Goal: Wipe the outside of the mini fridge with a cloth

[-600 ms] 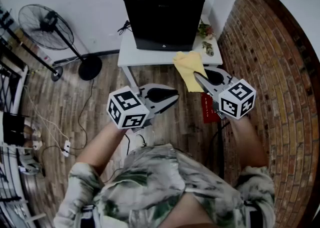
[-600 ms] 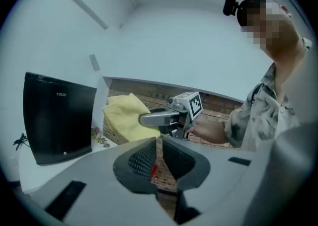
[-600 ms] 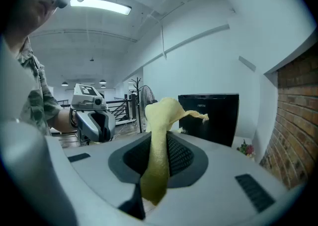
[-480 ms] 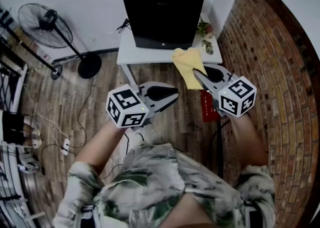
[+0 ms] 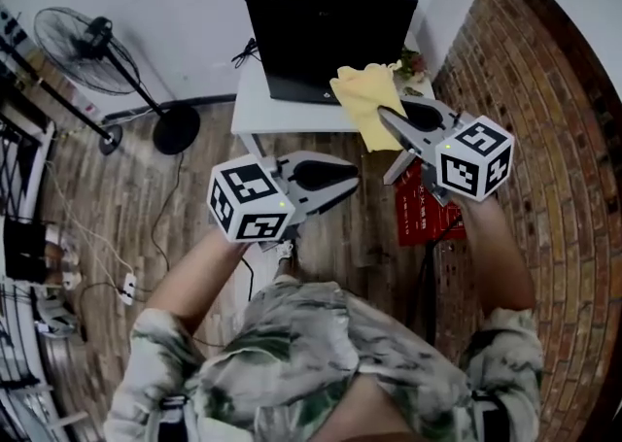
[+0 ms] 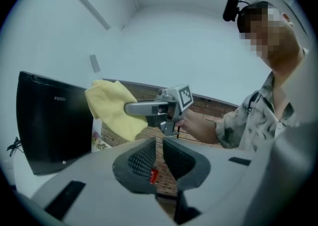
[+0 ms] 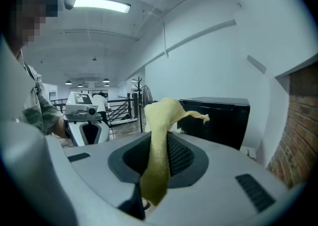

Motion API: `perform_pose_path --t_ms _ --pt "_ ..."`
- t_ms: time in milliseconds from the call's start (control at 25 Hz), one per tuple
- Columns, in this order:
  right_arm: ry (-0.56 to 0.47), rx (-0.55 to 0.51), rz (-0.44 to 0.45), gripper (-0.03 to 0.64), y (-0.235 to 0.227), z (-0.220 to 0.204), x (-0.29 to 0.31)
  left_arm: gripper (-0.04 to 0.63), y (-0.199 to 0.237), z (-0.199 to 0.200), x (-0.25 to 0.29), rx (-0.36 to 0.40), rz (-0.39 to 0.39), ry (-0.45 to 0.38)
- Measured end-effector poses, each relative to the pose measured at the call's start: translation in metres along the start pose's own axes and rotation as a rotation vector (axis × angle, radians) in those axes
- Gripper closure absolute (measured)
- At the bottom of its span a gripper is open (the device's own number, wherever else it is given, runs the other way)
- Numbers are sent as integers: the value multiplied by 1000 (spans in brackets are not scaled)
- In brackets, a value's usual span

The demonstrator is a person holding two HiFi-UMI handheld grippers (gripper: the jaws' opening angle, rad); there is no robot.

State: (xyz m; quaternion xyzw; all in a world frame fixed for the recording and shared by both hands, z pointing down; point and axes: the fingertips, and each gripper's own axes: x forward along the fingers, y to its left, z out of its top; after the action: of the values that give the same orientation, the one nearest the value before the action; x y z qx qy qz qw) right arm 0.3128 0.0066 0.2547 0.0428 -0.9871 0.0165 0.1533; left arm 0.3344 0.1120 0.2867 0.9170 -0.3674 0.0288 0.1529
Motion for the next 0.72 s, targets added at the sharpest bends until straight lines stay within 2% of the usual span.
perform_pose_path --t_ms 320,520,720 --pt "24 -78 -61 531 -80 106 93 520 78 51 -3 67 -149 42" --pt "60 -121 -56 531 -111 161 175 509 128 75 -17 108 -195 60" --pt "100 -152 -66 531 -147 197 249 509 177 87 -32 112 -219 52"
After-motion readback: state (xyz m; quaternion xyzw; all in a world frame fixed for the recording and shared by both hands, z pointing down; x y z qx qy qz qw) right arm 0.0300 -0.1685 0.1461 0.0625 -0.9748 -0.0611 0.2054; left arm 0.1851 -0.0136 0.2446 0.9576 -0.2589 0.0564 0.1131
